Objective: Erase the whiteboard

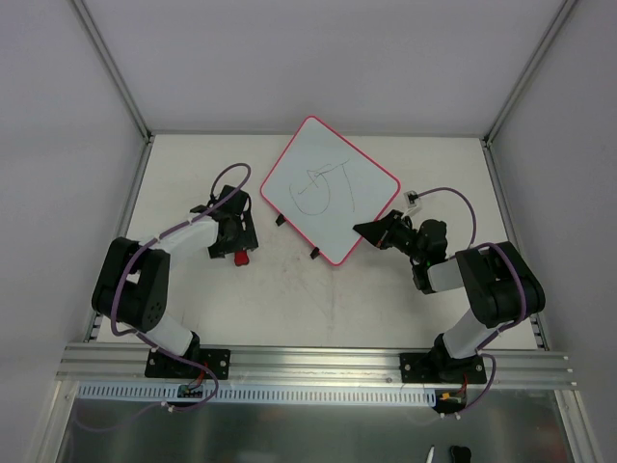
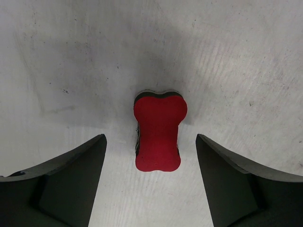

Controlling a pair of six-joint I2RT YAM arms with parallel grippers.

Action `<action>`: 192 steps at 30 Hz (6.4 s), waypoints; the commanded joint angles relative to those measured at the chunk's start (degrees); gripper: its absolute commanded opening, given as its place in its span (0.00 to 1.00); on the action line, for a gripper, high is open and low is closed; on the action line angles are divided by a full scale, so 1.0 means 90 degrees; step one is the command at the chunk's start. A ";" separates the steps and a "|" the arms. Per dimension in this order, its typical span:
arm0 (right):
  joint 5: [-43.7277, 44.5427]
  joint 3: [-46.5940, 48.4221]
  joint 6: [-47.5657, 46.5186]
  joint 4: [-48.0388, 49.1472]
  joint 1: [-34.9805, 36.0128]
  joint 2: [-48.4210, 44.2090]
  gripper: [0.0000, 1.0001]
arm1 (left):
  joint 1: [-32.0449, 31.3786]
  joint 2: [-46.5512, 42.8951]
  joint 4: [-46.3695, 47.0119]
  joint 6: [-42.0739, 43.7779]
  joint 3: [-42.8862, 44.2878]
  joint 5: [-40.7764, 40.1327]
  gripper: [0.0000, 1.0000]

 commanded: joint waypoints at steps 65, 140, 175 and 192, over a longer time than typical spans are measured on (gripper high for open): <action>-0.0337 0.0229 -0.0030 0.1614 -0.0068 -0.0132 0.00 | -0.0298 -0.0457 0.0701 0.0976 0.1155 0.0548 0.17; -0.0463 0.0316 0.0010 0.1614 0.0078 -0.0190 0.00 | -0.1909 0.1819 0.4286 0.0548 0.1019 0.1379 0.04; -0.0493 0.0307 0.0029 0.1614 0.0088 -0.0229 0.00 | -0.0445 0.2141 0.3985 0.1025 0.1447 0.1281 0.06; -0.0512 0.0336 0.0029 0.1614 0.0107 -0.0190 0.00 | -0.0746 0.1937 0.3974 0.0762 0.1439 0.1585 0.06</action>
